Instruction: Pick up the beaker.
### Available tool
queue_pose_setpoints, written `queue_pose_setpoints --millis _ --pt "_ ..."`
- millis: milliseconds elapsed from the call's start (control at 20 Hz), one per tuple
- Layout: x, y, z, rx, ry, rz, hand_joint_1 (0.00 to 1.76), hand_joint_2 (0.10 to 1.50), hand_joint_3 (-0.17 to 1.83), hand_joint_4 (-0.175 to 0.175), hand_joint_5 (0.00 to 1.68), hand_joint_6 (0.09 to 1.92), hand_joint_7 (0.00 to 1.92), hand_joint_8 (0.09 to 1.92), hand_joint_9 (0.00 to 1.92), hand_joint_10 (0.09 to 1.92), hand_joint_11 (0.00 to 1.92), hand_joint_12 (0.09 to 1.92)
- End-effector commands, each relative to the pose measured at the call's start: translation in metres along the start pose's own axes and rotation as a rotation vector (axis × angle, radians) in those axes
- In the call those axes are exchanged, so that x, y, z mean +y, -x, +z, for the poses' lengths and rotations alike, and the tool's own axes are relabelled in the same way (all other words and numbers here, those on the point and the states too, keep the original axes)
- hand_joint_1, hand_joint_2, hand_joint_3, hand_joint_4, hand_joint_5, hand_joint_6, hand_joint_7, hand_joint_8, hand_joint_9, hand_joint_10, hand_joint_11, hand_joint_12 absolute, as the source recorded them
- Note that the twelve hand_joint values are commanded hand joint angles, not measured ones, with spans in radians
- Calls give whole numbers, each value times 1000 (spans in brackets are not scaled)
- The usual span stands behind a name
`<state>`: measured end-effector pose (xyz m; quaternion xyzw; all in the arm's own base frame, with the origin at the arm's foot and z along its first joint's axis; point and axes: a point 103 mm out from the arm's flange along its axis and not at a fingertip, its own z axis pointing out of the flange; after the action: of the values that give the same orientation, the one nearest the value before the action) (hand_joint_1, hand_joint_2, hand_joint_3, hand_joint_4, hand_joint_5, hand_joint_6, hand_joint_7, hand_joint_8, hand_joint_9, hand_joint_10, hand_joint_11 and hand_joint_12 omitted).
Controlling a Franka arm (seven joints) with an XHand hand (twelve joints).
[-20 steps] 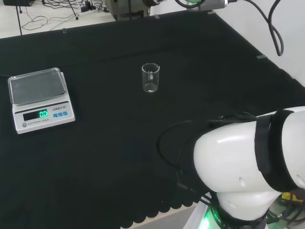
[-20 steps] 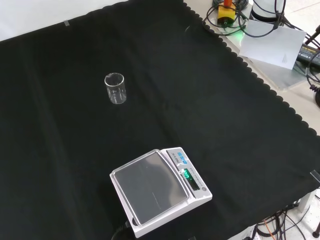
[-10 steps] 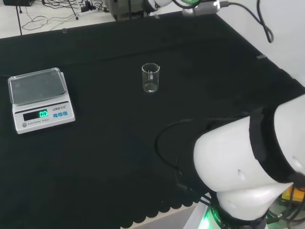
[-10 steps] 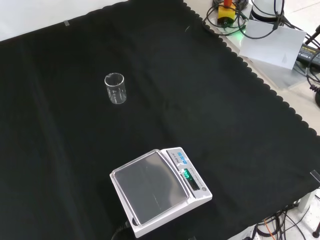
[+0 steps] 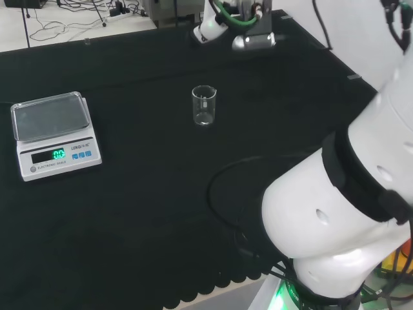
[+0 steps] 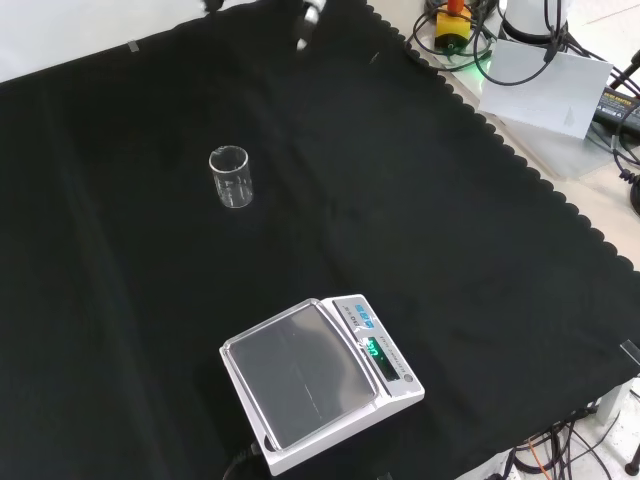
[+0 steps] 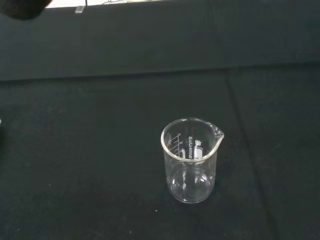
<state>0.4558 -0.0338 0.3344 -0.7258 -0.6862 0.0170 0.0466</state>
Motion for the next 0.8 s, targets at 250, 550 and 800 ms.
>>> queue_pose_setpoints --millis 250,550,800 --pt "65 28 91 70 -58 70 622 787 155 -22 131 87 39 710 141 867 0 1246" --pt "77 33 118 99 -97 89 624 787 155 -20 125 87 33 711 137 866 0 1246" --pt "85 25 140 106 -130 75 623 787 155 -17 118 87 23 710 135 866 0 1245"
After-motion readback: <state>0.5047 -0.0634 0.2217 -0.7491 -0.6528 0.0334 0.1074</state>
